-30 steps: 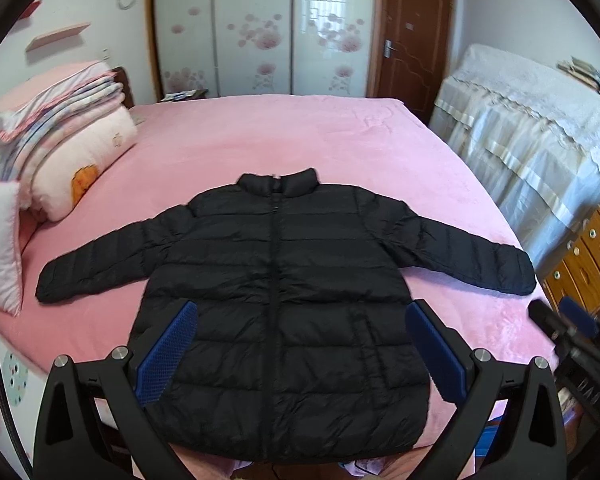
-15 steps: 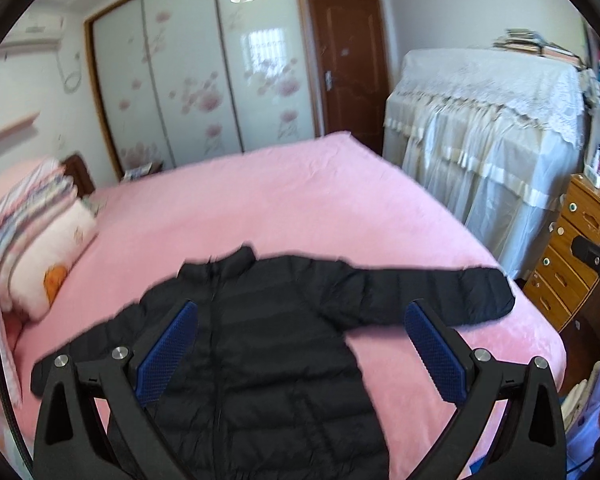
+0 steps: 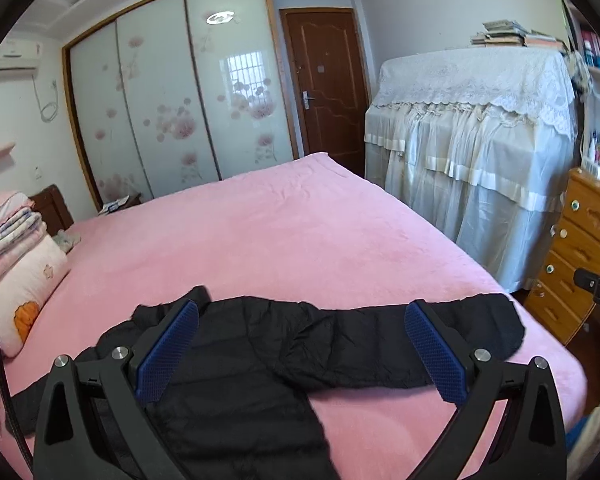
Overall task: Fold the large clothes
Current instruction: 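Grasp the jacket sleeve nearest the right gripper and lift it, then carry the held sleeve and side across the jacket body, then release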
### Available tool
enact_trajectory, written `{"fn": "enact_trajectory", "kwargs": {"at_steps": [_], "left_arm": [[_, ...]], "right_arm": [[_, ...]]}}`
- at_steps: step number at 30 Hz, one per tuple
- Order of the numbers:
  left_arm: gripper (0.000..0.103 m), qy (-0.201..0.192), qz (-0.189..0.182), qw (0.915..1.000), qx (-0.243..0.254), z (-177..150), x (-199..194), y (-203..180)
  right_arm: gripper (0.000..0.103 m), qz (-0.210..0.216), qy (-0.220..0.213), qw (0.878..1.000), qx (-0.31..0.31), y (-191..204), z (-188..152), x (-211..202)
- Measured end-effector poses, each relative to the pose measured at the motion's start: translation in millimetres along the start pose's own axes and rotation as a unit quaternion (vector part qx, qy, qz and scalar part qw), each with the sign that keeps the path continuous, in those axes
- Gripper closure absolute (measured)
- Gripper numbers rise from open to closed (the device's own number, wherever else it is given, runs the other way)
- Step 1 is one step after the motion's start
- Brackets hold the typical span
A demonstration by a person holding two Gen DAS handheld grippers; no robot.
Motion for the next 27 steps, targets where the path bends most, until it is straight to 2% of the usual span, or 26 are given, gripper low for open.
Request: {"fn": "enact_trajectory", "kwargs": {"at_steps": [6, 9, 14, 18, 19, 21, 23, 24, 27], "left_arm": [[0.0, 0.047, -0.048, 0.9977, -0.012, -47.6, 67.1, -30.8], [0.0, 0.054, -0.042, 0.9977, -0.005, -67.3, 92.9, -40.9], [0.0, 0.087, -0.049, 0.9949, -0.01, -98.5, 116.1, -49.4], [0.0, 0.103, -0.055, 0.9929, -0.021, -111.9, 122.8, -51.0], [0.0, 0.105, -0.056, 0.9927, -0.021, -114.0, 123.2, -51.1], [0.0, 0.106, -0.055, 0.9926, -0.021, -115.4, 123.6, -50.7], [0.0, 0.109, -0.054, 0.9924, -0.022, -116.2, 122.2, -48.6], [0.0, 0.111, -0.055, 0.9919, -0.025, -117.3, 122.0, -47.1], [0.0, 0.116, -0.053, 0.9913, -0.031, -117.8, 119.2, -40.1]], "right_arm": [[0.028, -0.001, 0.089, 0.996, 0.027, -22.7, -45.7, 87.0], [0.028, 0.007, 0.131, 0.99, 0.053, -33.0, -71.9, 119.5], [0.028, 0.03, 0.166, 0.976, 0.137, -48.3, -95.8, 156.5], [0.029, 0.033, 0.185, 0.968, 0.167, -45.5, -107.6, 177.3], [0.033, 0.033, 0.185, 0.968, 0.167, -43.4, -108.1, 180.8], [0.051, 0.032, 0.185, 0.97, 0.157, -39.4, -109.3, 186.8], [0.088, 0.058, 0.192, 0.966, 0.162, -30.8, -110.3, 189.6], [0.093, 0.067, 0.193, 0.965, 0.166, -28.0, -109.3, 188.7], [0.099, 0.051, 0.157, 0.977, 0.134, -21.0, -95.1, 171.8]]}}
Point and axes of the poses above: each gripper's, at about its wrist camera, not at the fingertips, and x roughly the way its jaws point, y to its left, z to its top, the point moved 10 cm from there along x, roughly the way its jaws point, and after that the axes turned 4 degrees about -z, right-handed, at the moved point
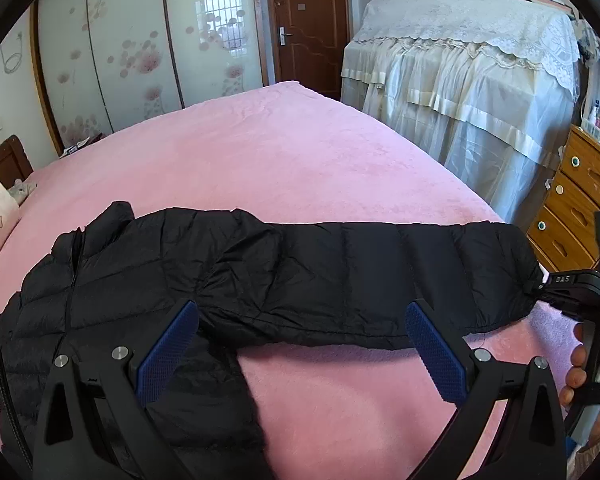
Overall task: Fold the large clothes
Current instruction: 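Carry the held sleeve and side across the jacket body, then release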
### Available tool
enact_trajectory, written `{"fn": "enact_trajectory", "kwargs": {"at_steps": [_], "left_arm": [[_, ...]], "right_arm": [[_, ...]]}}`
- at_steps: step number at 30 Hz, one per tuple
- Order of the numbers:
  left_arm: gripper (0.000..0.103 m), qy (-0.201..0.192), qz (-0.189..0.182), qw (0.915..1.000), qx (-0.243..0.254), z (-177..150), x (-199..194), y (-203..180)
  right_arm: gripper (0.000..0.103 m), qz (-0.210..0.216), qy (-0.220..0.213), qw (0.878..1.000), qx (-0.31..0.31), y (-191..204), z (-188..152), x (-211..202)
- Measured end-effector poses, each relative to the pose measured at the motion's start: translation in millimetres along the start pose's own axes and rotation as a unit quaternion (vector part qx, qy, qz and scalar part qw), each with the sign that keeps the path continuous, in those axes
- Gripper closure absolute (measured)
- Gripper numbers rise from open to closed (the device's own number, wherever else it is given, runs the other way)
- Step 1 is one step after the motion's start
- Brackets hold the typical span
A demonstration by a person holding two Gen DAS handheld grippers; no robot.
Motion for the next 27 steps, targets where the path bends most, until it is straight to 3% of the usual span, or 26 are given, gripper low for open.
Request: {"fn": "enact_trajectory", "kwargs": {"at_steps": [5, 10, 13, 18, 27], "left_arm": [[0.0, 0.009, 0.023, 0.9997, -0.002, -0.6, -8.6, 18.2], [0.0, 0.037, 0.044, 0.9983, -0.006, -9.1, -22.3, 43.2], [0.0, 0.043, 0.049, 0.9978, -0.015, -13.8, -37.0, 61.2], [0.0, 0.022, 0.066, 0.9969, -0.036, -14.8, -74.9, 99.8], [0.0, -0.027, 0.111, 0.9905, -0.076, -22.7, -146.3, 187.4]], "right_arm": [[0.1, 0.024, -0.079, 0.994, -0.07, 44.3, 6.1, -63.2], [0.1, 0.086, -0.148, 0.975, -0.141, 111.4, 1.9, -143.9], [0.1, 0.114, -0.168, 0.964, -0.172, 149.4, -8.7, -174.5], [0.1, 0.157, -0.188, 0.942, -0.228, 214.6, -40.7, -217.0], [0.1, 0.198, -0.204, 0.909, -0.305, 313.3, -103.1, -252.0]]}}
Point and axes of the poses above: each gripper's, at about its wrist camera, not at the fingertips, and x roughly the way its jaws point, y to its left, z to its top, the point moved 10 cm from there along x, roughly the way its jaws point, and after that the axes turned 4 degrees about -z, right-handed, at the moved point
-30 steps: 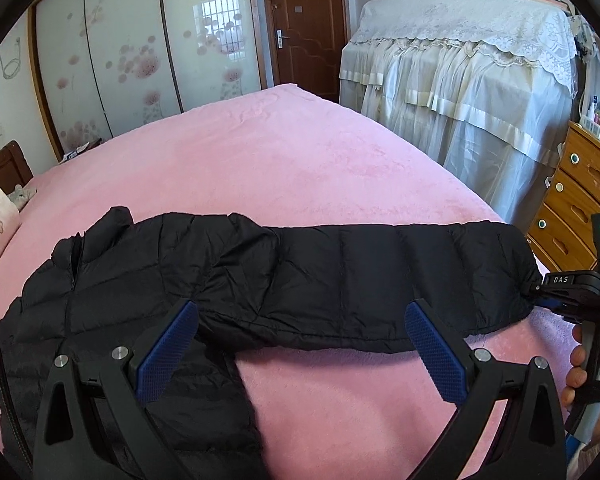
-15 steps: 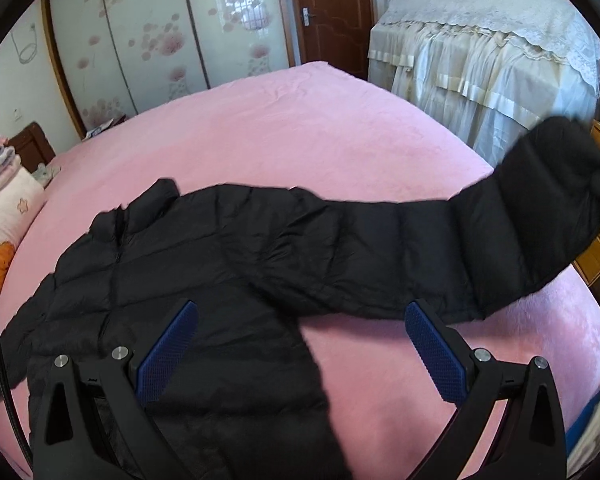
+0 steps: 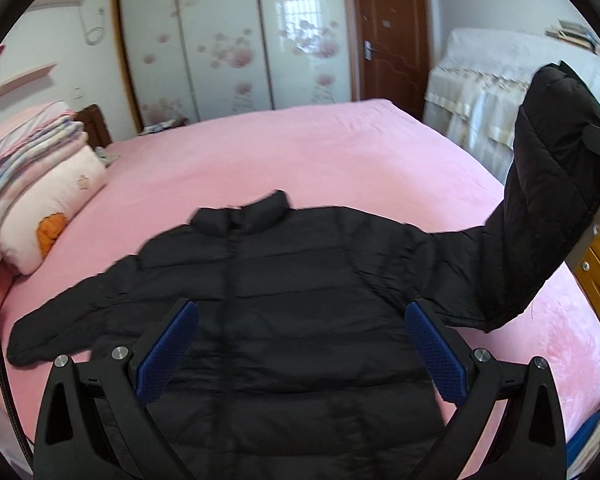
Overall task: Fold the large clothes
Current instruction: 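Carry the held sleeve and side across the jacket body, then release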
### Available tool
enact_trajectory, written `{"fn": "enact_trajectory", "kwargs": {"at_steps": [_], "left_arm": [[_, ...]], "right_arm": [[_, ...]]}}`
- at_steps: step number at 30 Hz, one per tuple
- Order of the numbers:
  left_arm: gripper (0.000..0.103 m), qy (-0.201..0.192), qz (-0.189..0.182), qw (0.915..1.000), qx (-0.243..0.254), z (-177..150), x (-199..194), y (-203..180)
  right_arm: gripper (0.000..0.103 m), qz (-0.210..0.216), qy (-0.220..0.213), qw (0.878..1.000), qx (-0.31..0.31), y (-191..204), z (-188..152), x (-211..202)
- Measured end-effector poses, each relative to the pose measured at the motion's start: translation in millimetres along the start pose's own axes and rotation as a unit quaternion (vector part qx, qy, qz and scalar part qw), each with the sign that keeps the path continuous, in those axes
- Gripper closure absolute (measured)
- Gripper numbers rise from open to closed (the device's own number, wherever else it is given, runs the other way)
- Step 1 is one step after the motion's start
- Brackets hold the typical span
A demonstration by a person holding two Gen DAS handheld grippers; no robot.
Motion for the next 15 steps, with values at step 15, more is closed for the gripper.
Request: {"fn": "enact_trajectory", "kwargs": {"at_steps": [15], "left_arm": [[0.0, 0.002, 0.059, 0.9974, -0.041, -31.8, 3.1, 129.7]], "right_arm": [[0.1, 0.053, 0.068, 0.993, -0.078, 150.8, -45.2, 57.2]]}}
Point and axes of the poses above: each gripper's, at about its wrist camera, not at the fingertips, and x roughly the way its jaws point, y to its left, z to its top, the point moved 10 cm from there along x, roughly the way its jaws point, and after that the axes turned 4 degrees about -z, right-handed, at the moved point
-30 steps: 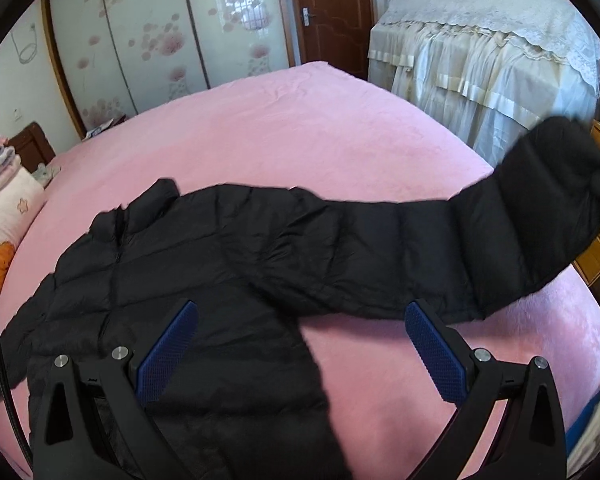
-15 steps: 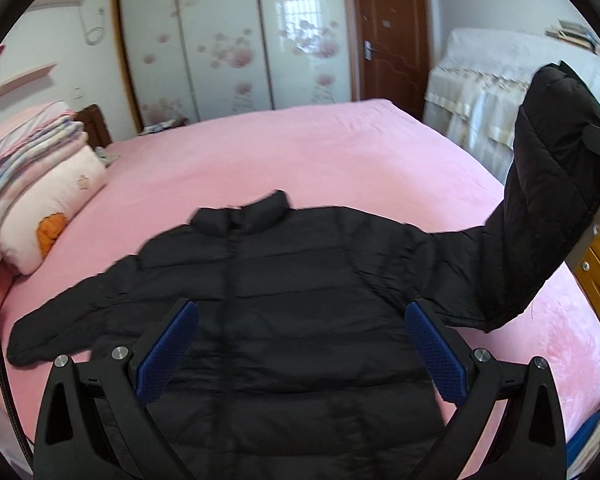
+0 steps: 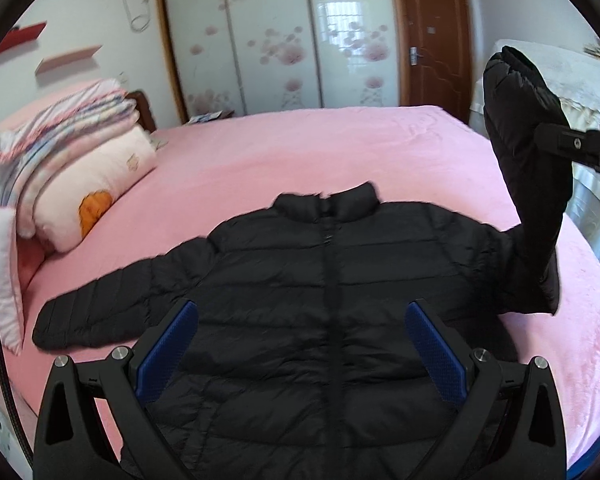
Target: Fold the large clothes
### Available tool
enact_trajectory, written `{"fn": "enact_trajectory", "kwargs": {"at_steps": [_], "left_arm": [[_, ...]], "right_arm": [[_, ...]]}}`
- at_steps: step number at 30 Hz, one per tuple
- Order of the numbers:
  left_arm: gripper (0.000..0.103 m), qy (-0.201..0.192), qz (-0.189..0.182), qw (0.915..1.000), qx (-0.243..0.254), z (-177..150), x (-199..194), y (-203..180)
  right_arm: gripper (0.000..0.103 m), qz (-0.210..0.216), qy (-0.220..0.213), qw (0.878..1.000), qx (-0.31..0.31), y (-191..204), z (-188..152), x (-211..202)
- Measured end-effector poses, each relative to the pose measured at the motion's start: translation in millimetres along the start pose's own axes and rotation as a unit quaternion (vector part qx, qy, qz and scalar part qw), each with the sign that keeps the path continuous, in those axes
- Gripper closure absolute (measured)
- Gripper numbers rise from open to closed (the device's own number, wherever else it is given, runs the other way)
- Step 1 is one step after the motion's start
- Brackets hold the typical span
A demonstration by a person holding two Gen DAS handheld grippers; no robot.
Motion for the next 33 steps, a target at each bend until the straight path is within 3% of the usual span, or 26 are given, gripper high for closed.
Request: {"fn": "enact_trajectory", "kwargs": {"at_steps": [15, 23, 33], "left_arm": [[0.0, 0.049, 0.048, 0.9926, -0.1, -42.0, 60.2, 119.3], [0.0, 0.061, 0.062, 0.989, -0.119, -57.6, 74.2, 150.9], [0.0, 0.089, 0.066, 0.9824, -0.15, -79.5, 96.0, 174.8]], "right_arm": [[0.1, 0.036, 0.077, 0.994, -0.064, 108.7, -44.1, 93.9], [0.1, 0.057, 0.104, 0.989, -0.09, 172.2, -55.3, 144.1], [0.1, 0.057, 0.161, 0.98, -0.104, 200.0, -100.1, 193.4]]}}
Point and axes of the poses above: each gripper's, at about its wrist camera, not at the fingertips, and x roughly the way its jaws point, y to its left, z to its top, the point moved 10 cm from there along x, roughly the way its jaws point, and after that the axes turned 4 degrees about -z, right-handed, at the moved point
